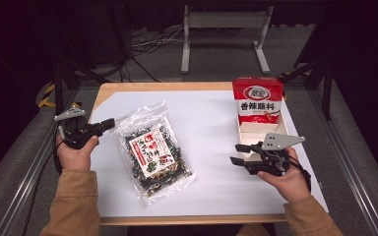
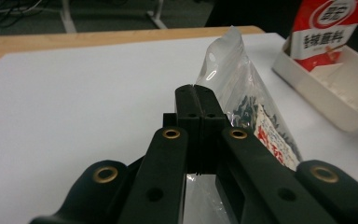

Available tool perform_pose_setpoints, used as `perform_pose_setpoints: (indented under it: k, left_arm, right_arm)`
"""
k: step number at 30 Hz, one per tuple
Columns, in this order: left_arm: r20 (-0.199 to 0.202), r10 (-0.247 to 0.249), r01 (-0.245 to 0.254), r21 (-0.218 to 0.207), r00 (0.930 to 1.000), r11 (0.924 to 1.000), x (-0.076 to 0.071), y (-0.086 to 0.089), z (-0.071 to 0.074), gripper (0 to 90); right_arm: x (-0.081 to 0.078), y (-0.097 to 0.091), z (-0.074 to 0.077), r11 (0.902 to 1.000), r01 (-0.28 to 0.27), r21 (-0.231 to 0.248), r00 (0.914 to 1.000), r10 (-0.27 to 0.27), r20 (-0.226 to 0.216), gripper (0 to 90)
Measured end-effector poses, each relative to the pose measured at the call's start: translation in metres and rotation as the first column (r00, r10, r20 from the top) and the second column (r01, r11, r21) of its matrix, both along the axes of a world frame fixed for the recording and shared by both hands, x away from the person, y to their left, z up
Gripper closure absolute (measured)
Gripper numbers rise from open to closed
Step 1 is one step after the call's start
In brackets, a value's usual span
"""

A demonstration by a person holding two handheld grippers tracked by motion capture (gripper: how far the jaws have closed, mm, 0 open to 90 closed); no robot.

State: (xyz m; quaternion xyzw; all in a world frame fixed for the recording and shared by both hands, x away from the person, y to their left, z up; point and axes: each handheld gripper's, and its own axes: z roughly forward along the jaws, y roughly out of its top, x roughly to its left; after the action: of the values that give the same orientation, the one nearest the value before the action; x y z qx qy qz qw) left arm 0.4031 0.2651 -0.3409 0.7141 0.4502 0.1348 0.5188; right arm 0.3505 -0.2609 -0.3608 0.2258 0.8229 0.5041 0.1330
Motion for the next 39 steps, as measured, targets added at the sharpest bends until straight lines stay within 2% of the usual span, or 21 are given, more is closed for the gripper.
perform_pose_setpoints:
  k: [3,12,20,23,24,28,36,39]
  left_arm:
    - [0.046,-0.023,0.023,0.009,0.9987,0.9997,-0.009,-0.004,0.011,90.0]
    - [0.100,-0.090,0.089,0.011,0.9909,0.9960,-0.032,-0.013,0.035,90.0]
    - [0.162,-0.162,0.160,0.025,0.9735,0.9869,-0.056,-0.024,0.054,90.0]
    - [0.173,-0.170,0.168,0.030,0.9701,0.9854,-0.060,-0.026,0.057,90.0]
    - [0.181,-0.184,0.181,0.033,0.9662,0.9829,-0.064,-0.028,0.060,90.0]
    - [0.188,-0.196,0.193,0.036,0.9624,0.9806,-0.068,-0.030,0.062,90.0]
    - [0.202,-0.221,0.220,0.027,0.9543,0.9751,-0.078,-0.034,0.065,90.0]
    - [0.214,-0.232,0.230,0.035,0.9488,0.9725,-0.079,-0.035,0.066,90.0]
  right_arm:
    - [0.003,0.008,0.002,0.9999,-0.015,-0.001,0.9999,0.015,-0.007,50.6]
    - [0.008,0.023,0.004,0.9989,-0.045,0.008,0.9988,0.045,-0.019,48.5]
    - [0.015,0.033,0.013,0.9974,-0.069,0.019,0.9975,0.069,-0.012,44.7]
    - [0.017,0.039,0.014,0.9966,-0.080,0.017,0.9966,0.080,-0.017,42.3]
    - [0.017,0.041,0.014,0.9963,-0.083,0.019,0.9963,0.084,-0.021,41.3]
    - [0.020,0.047,0.014,0.9947,-0.099,0.026,0.9947,0.100,-0.024,40.4]
    - [0.032,0.073,0.015,0.9877,-0.155,0.020,0.9870,0.156,-0.040,38.7]
    - [0.037,0.082,0.014,0.9857,-0.167,0.021,0.9847,0.168,-0.045,37.6]
